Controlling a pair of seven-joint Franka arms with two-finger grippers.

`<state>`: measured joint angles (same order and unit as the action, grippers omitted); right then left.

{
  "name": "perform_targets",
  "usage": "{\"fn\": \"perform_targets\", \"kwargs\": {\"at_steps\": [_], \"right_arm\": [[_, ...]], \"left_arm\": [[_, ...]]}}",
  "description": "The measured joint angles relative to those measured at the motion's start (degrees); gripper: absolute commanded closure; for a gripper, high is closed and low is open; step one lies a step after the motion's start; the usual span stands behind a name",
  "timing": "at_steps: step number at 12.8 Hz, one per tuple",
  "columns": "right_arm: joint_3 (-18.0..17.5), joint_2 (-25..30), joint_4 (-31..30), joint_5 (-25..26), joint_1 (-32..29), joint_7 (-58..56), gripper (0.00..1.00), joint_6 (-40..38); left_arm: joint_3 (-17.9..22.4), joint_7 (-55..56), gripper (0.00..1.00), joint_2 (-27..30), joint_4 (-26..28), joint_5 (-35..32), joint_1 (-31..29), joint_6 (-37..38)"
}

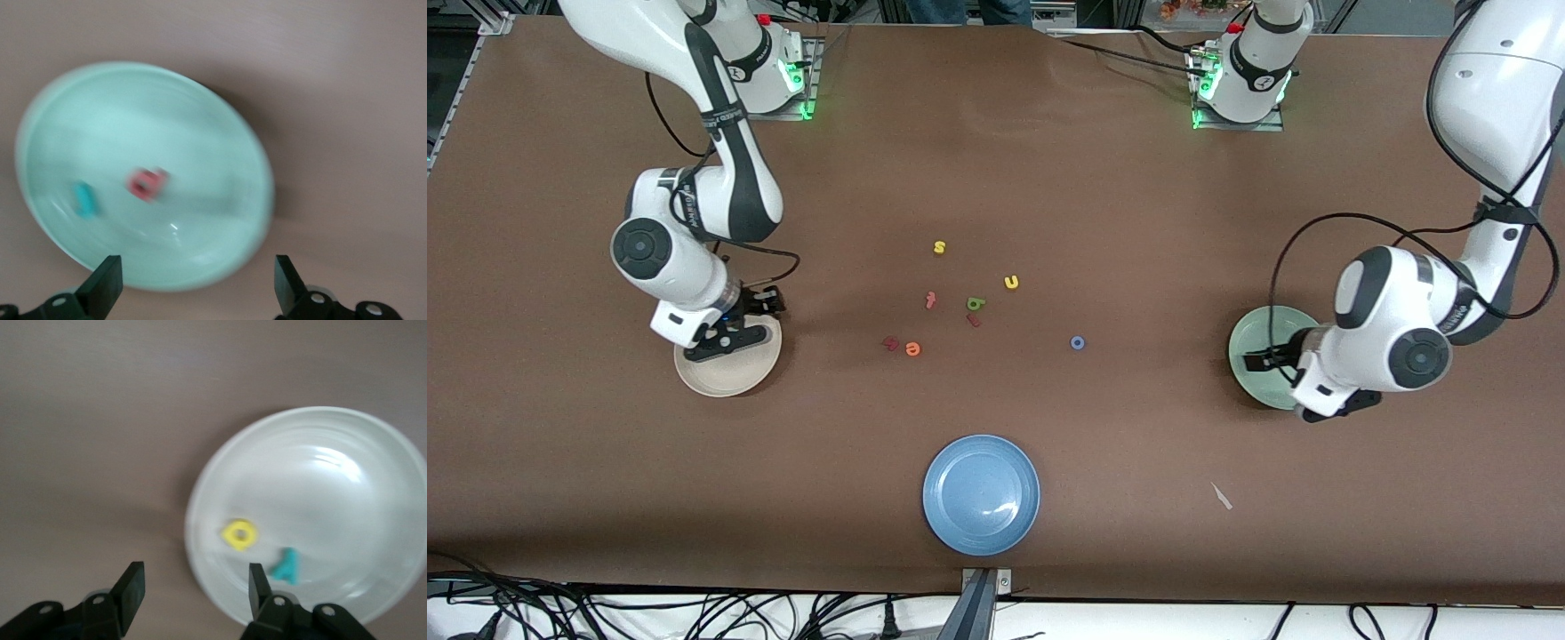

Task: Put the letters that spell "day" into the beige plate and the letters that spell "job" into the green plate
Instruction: 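Grasp the blue o with the left gripper while the right gripper grasps green a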

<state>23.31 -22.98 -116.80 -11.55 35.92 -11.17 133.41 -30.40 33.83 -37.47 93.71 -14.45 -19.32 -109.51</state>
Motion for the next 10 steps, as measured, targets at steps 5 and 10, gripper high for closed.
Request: {"fn": "perform_targets", "kwargs": {"at_steps": [5, 10], "right_arm": [[-10.5, 0.2, 2.2, -0.1, 1.2, 20.3, 0.29, 0.3], [-12.1, 0.0, 4.8, -0.1, 6.5, 34.4, 0.29, 0.7]], "left_arm": [[-6.6, 22.0, 0.14, -0.1, 0.4, 0.0, 8.0, -4.8], [-3.1, 35.8, 0.14, -5.8, 1.0, 0.0, 17.9, -19.7]]}}
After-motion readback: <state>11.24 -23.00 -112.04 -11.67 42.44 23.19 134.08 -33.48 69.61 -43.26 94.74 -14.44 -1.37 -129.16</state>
